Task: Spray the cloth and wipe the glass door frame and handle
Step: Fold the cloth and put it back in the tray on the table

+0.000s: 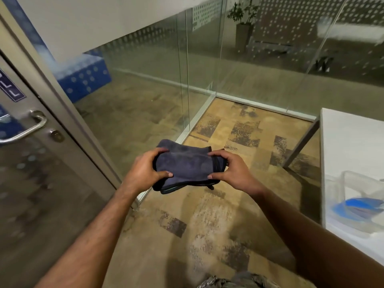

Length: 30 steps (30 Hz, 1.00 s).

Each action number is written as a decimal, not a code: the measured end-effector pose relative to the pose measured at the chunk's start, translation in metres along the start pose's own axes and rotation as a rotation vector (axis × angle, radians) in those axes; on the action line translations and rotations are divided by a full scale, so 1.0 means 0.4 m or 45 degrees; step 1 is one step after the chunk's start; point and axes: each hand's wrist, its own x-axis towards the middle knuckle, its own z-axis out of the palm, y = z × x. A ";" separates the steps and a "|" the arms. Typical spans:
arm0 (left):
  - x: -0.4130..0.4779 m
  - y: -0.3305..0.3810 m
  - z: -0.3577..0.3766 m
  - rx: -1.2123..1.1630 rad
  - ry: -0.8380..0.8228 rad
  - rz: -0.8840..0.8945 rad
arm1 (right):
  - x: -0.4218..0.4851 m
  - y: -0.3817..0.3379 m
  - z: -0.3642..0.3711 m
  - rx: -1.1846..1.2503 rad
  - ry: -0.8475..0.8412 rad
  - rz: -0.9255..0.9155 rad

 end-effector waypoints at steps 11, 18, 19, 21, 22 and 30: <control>0.029 0.216 0.174 -0.724 -0.062 -0.399 | -0.056 0.104 -0.281 0.415 0.029 0.158; 0.069 0.384 0.367 -0.967 0.093 -0.538 | -0.092 0.173 -0.437 0.866 0.091 0.412; 0.070 0.397 0.390 -0.938 0.098 -0.517 | -0.096 0.182 -0.460 0.837 0.126 0.413; 0.071 0.423 0.426 -0.859 0.087 -0.484 | -0.106 0.201 -0.501 0.811 0.164 0.412; 0.070 0.437 0.438 -0.824 0.084 -0.470 | -0.112 0.209 -0.517 0.801 0.162 0.410; 0.083 0.519 0.467 -0.766 0.048 -0.367 | -0.166 0.212 -0.601 0.766 0.175 0.390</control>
